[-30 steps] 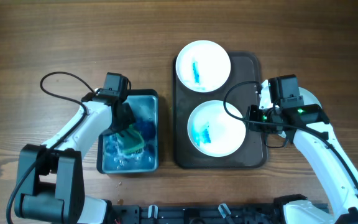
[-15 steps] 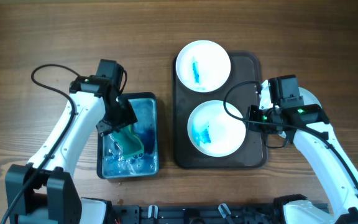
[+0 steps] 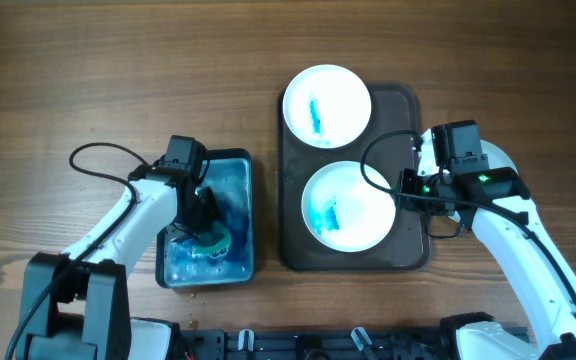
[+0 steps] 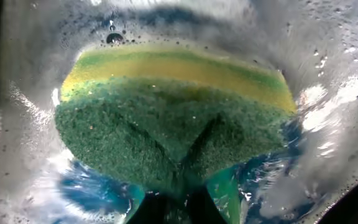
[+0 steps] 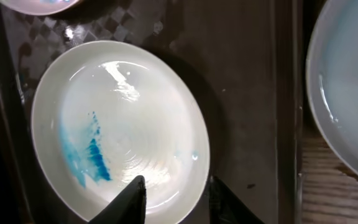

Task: Clean dirty plates on tray and stack at the side
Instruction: 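Grasp the sponge in the basin with the left gripper and lift it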

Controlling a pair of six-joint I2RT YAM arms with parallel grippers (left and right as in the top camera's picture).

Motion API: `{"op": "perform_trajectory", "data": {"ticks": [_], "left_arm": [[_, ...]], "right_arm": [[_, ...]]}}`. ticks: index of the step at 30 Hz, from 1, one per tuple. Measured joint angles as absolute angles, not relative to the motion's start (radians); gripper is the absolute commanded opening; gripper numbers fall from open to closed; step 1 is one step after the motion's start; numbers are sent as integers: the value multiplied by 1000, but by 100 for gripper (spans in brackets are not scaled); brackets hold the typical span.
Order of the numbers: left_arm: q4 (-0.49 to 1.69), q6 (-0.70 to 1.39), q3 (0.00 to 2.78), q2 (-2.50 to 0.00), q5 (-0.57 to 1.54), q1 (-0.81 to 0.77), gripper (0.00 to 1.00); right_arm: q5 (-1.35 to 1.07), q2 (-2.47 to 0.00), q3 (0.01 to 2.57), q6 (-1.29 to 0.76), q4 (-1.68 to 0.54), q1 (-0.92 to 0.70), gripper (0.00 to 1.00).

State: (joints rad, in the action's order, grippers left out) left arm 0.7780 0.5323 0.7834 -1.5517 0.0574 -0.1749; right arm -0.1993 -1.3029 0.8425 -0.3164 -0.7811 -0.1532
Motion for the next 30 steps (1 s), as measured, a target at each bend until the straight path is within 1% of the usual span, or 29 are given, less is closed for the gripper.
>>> {"op": "perform_trajectory", "data": {"ticks": [3,6,11,16,22,26,30], "left_arm": [[836,512,821,-1552,51,-175,4],[952,472,920,-1555,50,-175,4],[1124,400,1159,-1557,50,-176,4],[1161,374,1266,-1556,50,-197,4],[1151,364,1269,-1556,51,-249,4],[1091,363,1269,-1556,78,-263,4],[1019,363,1269,-1557,155,-266,4]], "right_arm": [[-170,-1309,842,-374,-799,-153,38],[-159,-1343,842,-408,-800,-153,39],[-157,-1436,842,-414,-780,-153,39],[-198,-1498,842,-361,-748,-153,39],[-209,-1535,841,-335,-734,-153,39],[-212,-1541,786,-326,-616,-153,19],[-229,-1547,739,-311,-578,-153,4]]}}
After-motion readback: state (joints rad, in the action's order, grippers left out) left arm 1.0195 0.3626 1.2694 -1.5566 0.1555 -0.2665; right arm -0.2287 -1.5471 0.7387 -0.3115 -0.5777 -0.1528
